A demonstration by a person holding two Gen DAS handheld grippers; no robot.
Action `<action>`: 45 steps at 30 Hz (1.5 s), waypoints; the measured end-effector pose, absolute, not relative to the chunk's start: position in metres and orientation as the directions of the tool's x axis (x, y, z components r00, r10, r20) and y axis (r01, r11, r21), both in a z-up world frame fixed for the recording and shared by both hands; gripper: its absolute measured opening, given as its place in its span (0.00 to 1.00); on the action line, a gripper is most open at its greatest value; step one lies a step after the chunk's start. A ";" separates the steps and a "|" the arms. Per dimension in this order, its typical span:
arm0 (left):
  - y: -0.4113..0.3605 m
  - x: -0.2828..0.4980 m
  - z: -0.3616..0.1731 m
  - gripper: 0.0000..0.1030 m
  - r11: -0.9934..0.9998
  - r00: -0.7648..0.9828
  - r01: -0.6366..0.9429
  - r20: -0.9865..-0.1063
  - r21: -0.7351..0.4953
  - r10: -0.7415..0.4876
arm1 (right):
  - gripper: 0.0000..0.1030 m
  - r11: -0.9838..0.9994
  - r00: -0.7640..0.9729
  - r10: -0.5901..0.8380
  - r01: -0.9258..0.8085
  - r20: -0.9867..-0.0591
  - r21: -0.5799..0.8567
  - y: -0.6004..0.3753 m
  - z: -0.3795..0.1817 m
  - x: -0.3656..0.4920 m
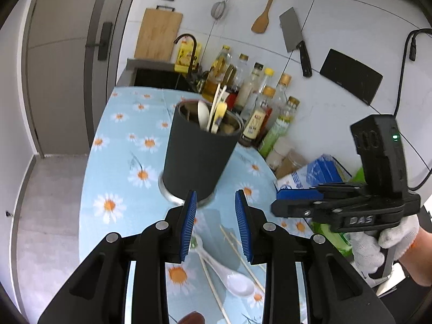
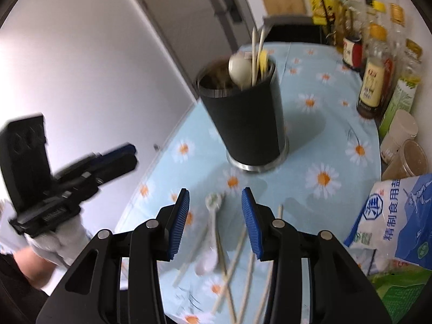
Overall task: Organize utensils
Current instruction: 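Lower the right gripper onto the dinosaur-print white spoon handle and close it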
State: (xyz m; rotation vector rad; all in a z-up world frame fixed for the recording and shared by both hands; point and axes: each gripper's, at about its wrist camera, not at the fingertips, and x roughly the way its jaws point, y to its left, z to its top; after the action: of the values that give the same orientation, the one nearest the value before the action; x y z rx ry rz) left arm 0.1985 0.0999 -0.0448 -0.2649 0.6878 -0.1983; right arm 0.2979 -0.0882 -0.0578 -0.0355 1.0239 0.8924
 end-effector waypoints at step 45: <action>0.097 0.141 -0.150 0.28 0.912 0.555 -0.058 -0.773 -0.406 -0.309 | 0.07 0.684 -0.336 0.206 -0.622 -0.919 0.381 0.013 -0.189 0.293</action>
State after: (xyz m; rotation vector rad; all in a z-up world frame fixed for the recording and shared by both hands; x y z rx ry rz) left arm 0.1411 0.0974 -0.1500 -0.4128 0.9787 -0.1536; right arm 0.2934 0.0131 -0.1888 -0.3369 1.7183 0.8746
